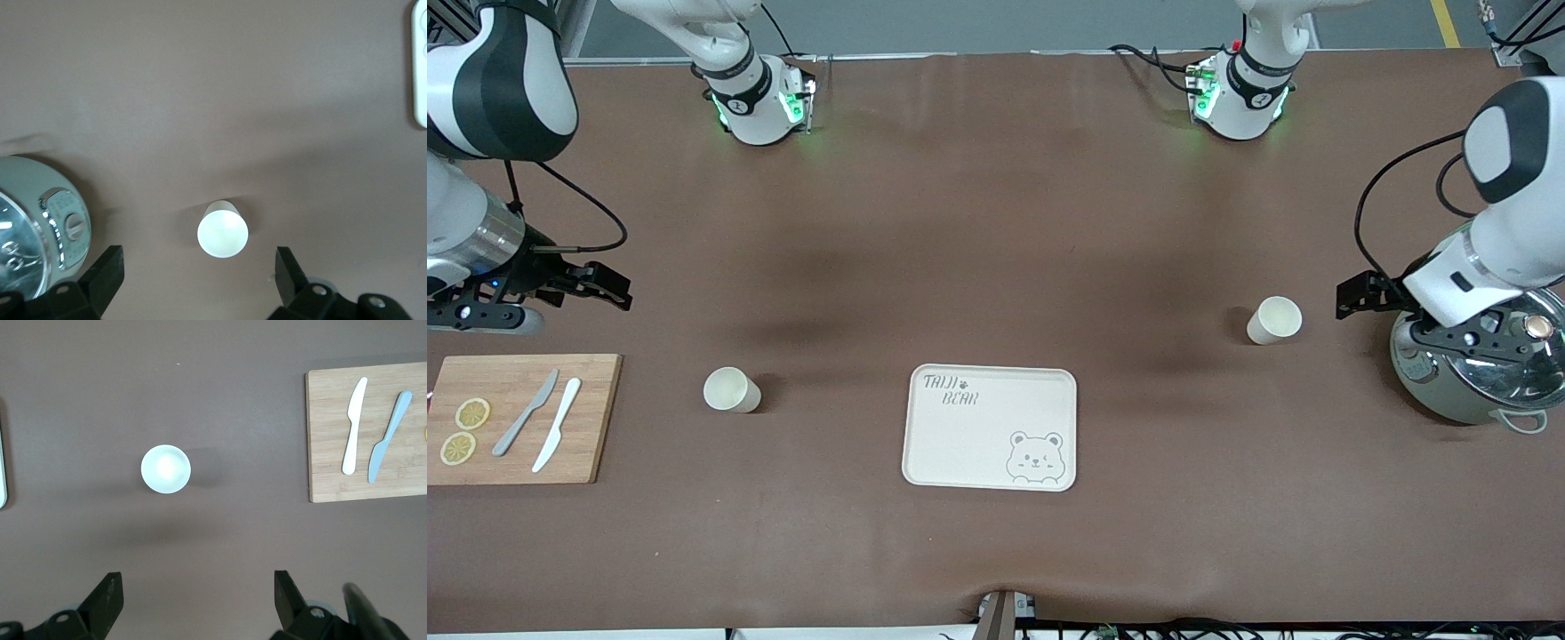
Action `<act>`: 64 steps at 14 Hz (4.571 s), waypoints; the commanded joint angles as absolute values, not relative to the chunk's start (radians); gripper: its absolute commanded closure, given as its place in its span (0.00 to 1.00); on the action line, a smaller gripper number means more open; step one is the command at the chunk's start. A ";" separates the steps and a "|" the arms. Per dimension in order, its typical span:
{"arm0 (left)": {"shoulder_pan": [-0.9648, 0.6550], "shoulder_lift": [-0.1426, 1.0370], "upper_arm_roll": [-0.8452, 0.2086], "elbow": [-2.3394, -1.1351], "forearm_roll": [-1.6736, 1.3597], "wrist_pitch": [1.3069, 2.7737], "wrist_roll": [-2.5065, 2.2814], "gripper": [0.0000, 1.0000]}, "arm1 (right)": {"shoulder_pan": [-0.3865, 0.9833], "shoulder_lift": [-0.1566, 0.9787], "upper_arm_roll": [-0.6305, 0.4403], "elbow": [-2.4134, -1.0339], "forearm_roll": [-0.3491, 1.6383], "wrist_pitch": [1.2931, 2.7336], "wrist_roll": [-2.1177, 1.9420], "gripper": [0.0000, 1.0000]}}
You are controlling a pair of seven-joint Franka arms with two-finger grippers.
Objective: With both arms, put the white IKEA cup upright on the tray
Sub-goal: 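Move the left gripper toward the white cup beside the steel pot, then lower the left gripper around the cup rim and close it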
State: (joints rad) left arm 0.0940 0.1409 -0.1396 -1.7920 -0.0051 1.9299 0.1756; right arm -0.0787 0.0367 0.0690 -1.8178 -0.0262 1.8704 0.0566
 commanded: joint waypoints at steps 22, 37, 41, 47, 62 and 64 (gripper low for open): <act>0.172 0.175 -0.141 -2.339 0.003 2.652 0.321 0.00 | -0.089 0.041 0.080 -1.809 -0.038 1.868 0.055 0.00; 0.218 0.212 -0.141 -2.462 0.006 2.850 0.368 0.00 | -0.089 0.043 0.080 -1.809 -0.038 1.870 0.057 0.00; 0.216 0.218 -0.143 -2.461 0.006 2.855 0.368 0.00 | -0.089 0.043 0.080 -1.809 -0.038 1.870 0.057 0.00; 0.216 0.218 -0.150 -2.456 0.008 2.855 0.365 0.00 | -0.089 0.043 0.080 -1.809 -0.038 1.867 0.057 0.00; 0.219 0.258 -0.196 -2.428 -0.014 2.853 0.360 0.00 | -0.089 0.044 0.080 -1.809 -0.038 1.868 0.057 0.00; 0.219 0.258 -0.198 -2.428 -0.015 2.853 0.362 0.00 | -0.089 0.044 0.080 -1.809 -0.038 1.868 0.057 0.00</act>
State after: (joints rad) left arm 0.2096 0.2506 -0.1835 -2.4366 -0.0051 2.8398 0.3593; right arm -0.0787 0.0374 0.0696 -1.8177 -0.0262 1.8707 0.0566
